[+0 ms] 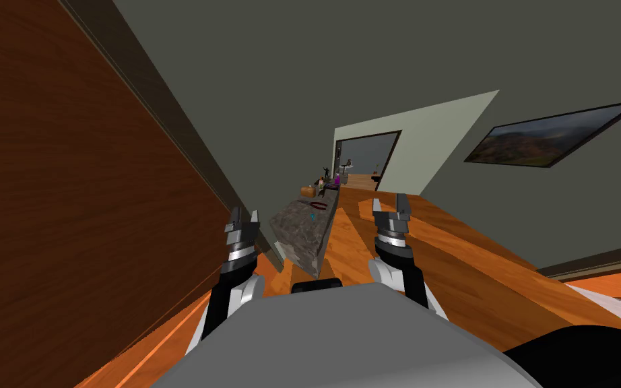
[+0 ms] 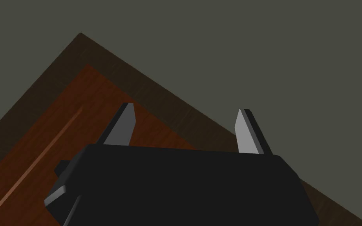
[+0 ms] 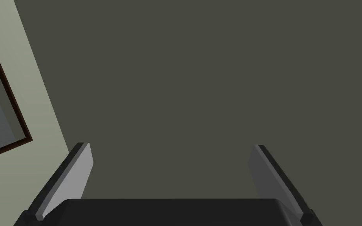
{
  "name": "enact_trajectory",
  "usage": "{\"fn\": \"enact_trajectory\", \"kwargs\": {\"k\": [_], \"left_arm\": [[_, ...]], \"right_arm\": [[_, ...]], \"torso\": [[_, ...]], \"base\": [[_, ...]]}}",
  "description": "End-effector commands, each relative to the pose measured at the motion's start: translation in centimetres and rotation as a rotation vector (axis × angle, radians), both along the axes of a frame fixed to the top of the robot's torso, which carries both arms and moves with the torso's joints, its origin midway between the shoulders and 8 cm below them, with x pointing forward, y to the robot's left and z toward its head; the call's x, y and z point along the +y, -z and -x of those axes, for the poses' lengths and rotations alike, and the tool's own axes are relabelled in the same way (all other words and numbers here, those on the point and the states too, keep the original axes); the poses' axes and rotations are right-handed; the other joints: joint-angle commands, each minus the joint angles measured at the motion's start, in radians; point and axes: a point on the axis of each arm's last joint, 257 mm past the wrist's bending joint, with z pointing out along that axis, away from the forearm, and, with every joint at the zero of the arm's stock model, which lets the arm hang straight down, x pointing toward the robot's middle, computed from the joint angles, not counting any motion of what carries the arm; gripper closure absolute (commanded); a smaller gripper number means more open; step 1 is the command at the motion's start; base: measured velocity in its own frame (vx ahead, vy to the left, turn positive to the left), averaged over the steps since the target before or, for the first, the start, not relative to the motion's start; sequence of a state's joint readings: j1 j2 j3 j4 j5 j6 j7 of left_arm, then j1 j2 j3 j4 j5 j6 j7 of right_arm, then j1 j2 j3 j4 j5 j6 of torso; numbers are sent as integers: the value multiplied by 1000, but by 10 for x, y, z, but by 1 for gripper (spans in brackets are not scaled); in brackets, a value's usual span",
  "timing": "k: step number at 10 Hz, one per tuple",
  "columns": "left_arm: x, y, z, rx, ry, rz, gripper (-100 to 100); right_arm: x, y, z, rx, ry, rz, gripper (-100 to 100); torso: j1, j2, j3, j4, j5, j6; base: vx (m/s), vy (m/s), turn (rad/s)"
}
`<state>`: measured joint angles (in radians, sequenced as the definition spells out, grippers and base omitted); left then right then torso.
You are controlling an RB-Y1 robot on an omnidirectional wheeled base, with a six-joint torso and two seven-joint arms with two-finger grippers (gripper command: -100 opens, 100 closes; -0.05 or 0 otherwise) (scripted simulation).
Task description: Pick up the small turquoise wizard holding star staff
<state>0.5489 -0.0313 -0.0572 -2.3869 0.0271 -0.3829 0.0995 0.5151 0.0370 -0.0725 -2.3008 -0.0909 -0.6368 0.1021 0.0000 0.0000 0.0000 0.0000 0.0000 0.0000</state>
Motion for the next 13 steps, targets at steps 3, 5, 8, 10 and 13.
{"fn": "enact_trajectory", "kwargs": {"k": [3, 5, 8, 10, 13], "left_arm": [[-11, 10, -11, 50, 37, -87, -100], [-17, 19, -20, 88, 49, -138, -100], [-21, 35, -37, 152, 50, -206, -100], [-23, 46, -49, 199, 43, -248, -100], [-23, 63, -68, 267, 26, -307, -100]], "right_arm": [[0, 0, 0, 0, 0, 0, 0], [0, 0, 0, 0, 0, 0, 0], [0, 0, 0, 0, 0, 0, 0], [0, 0, 0, 0, 0, 0, 0], [0, 0, 0, 0, 0, 0, 0]], "torso": [[-2, 2, 1, 0, 0, 0], [-5, 3, 2, 1, -1, 0], [-8, 5, 3, 1, -2, 0], [-10, 7, 4, 2, -2, 0], [-11, 8, 5, 2, -3, 0]], "base": [[-31, -41, -16], [-56, -98, -27], [-81, -120, -31], [-122, -144, -43], [-112, -160, -38]]}}
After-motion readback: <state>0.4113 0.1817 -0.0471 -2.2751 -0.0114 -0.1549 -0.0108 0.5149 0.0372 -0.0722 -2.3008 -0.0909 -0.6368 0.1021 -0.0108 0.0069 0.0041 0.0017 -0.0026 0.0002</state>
